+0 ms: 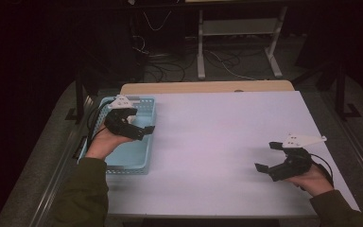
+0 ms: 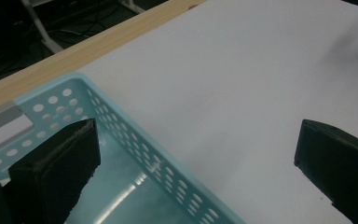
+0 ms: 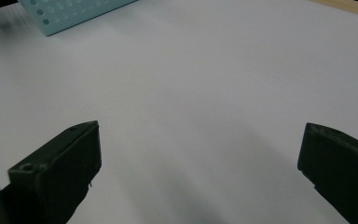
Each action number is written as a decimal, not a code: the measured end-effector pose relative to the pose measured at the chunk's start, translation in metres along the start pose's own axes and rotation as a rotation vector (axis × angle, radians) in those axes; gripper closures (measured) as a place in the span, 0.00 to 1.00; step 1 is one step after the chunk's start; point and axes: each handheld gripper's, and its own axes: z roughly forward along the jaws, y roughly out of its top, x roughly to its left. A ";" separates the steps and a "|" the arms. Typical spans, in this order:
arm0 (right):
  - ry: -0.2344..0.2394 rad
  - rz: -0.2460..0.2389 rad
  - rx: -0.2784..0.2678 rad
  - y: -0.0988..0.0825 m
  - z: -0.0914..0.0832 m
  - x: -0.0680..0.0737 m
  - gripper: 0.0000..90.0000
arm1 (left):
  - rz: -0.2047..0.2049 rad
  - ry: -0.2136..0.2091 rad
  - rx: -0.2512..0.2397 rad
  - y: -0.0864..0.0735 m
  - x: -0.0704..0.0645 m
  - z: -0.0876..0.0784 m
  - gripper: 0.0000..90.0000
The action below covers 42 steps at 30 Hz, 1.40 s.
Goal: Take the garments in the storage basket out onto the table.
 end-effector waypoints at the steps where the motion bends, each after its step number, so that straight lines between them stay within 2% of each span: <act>1: -0.001 0.000 0.000 0.000 0.000 0.000 0.00 | -0.005 0.003 -0.003 0.000 0.001 0.000 0.00; 8: -0.001 -0.001 -0.001 0.000 0.001 0.000 0.00 | -0.009 0.018 0.008 -0.001 0.008 -0.001 0.00; 11: 0.000 0.000 0.001 0.000 0.000 0.000 0.00 | -0.026 0.031 0.002 0.000 0.012 -0.002 0.00; 21: 0.002 0.000 0.001 0.000 0.001 -0.001 0.00 | -0.029 0.069 0.013 0.004 0.023 -0.005 0.00; 42: 0.002 0.002 0.001 0.000 0.001 -0.001 0.00 | -0.069 0.127 0.038 0.002 0.041 -0.001 0.00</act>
